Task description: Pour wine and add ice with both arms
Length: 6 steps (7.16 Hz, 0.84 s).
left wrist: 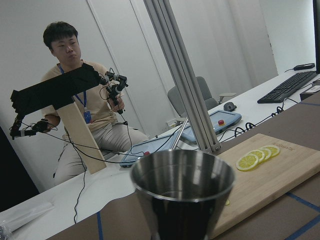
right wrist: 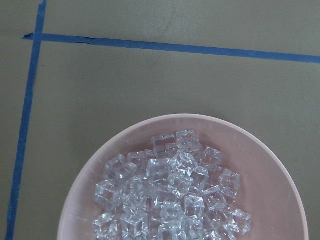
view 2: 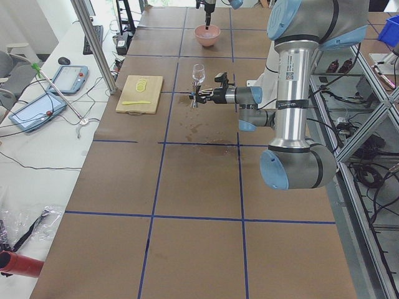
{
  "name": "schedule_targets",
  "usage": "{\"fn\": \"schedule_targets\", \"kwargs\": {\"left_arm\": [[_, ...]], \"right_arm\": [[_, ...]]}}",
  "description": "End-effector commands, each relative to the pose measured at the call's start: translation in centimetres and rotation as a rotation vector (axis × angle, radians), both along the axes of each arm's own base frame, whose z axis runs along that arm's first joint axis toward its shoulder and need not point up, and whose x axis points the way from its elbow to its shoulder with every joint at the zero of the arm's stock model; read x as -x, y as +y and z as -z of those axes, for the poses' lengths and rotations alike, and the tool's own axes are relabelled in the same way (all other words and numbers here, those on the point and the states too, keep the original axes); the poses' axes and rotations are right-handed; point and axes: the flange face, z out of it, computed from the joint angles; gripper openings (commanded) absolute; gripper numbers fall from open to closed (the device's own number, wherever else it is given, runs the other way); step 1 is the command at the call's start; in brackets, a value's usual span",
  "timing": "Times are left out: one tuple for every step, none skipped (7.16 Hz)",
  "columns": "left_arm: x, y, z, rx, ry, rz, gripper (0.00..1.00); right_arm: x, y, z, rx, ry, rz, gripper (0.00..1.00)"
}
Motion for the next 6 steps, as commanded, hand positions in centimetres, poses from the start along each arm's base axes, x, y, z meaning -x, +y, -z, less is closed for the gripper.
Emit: {"fn": "schedule_targets", "kwargs": {"left_arm": [[3.9,0.2,-2.3,0.012,-0.004,0.012,0.00],[5.3,0.4,-3.8,0.018,-0.001,0.015,0.00],[5.6,0.3,-3.9,0.018,0.000,0.019,0.00],[6.0,0.4,-4.4,0.021,-0.010,0.013,0.00],[6.8,0.4,-4.9,0.020,-0.003,0.012,0.00],[6.9,0.4,-5.1,0.021,-0.006,0.013,0.00]], "right_arm": [[0.8,0.1,-1.0,-0.020,0.015,0.005,1.00],[1.4,0.3,-1.4,-0.013,0.020,0.017,1.00],[1.7,0.4,-2.1,-0.005,0.028,0.024,0.99],[2.2,0.4,-2.5,0.000,0.033,0.035,0.98],[2.5,0.4,-2.7,0.000,0.035,0.043,0.97],[2.7,0.2,-2.9,-0.001,0.037,0.047,0.95]]}}
